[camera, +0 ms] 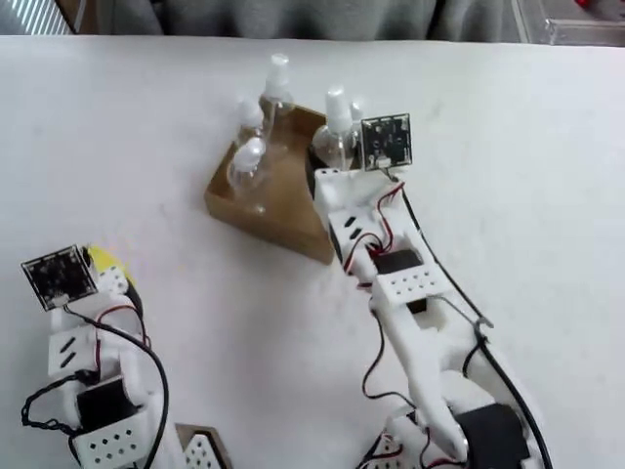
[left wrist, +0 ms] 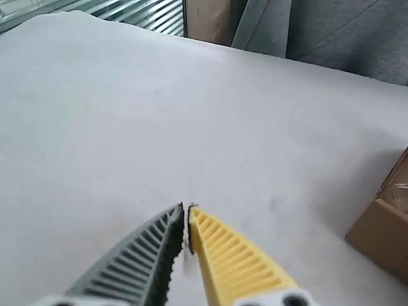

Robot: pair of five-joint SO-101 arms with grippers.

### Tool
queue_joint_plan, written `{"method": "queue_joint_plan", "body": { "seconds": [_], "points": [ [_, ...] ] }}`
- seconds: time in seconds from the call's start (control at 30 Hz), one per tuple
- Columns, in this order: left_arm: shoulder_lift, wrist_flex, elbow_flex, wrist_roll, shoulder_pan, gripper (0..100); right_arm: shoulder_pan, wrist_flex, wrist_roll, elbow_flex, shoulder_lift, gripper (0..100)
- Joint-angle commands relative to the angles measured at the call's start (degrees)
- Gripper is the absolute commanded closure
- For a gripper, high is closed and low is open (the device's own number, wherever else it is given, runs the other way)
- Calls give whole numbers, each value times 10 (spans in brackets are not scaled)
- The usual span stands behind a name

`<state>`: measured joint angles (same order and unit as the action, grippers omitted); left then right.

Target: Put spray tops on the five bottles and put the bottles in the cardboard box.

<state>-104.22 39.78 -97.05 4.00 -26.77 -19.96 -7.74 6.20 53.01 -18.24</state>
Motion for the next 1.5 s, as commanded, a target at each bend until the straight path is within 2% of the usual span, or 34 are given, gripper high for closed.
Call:
{"method": "queue_joint_plan", "body": {
  "seconds": [0.0, 0.23, 0.4, 0.47, 0.53, 0.9, 1.13, 1.4, 1.47],
  "points": [
    [-5, 1, 1, -4, -2, 980, 6, -29, 4, -9, 18, 984],
    [-5, 1, 1, -4, -1, 980, 7, -33, 4, -4, 68, 984],
    [-5, 1, 1, -4, -1, 980, 4, -138, 3, 41, 90, 984],
    [-5, 1, 1, -4, -1, 980, 2, -153, -24, 51, 92, 984],
    [-5, 1, 1, -5, -1, 980, 2, -157, -47, 55, 95, 984],
    [-5, 1, 1, -5, -1, 980, -5, -156, -54, 70, 97, 983],
    [-5, 1, 1, -5, -1, 980, -5, -244, -54, 110, 96, 984],
    [-5, 1, 1, -5, -1, 980, -15, -248, -57, 120, 97, 984],
    [-5, 1, 1, -5, -1, 980, -24, -249, -84, 123, 96, 984]
  ]
}}
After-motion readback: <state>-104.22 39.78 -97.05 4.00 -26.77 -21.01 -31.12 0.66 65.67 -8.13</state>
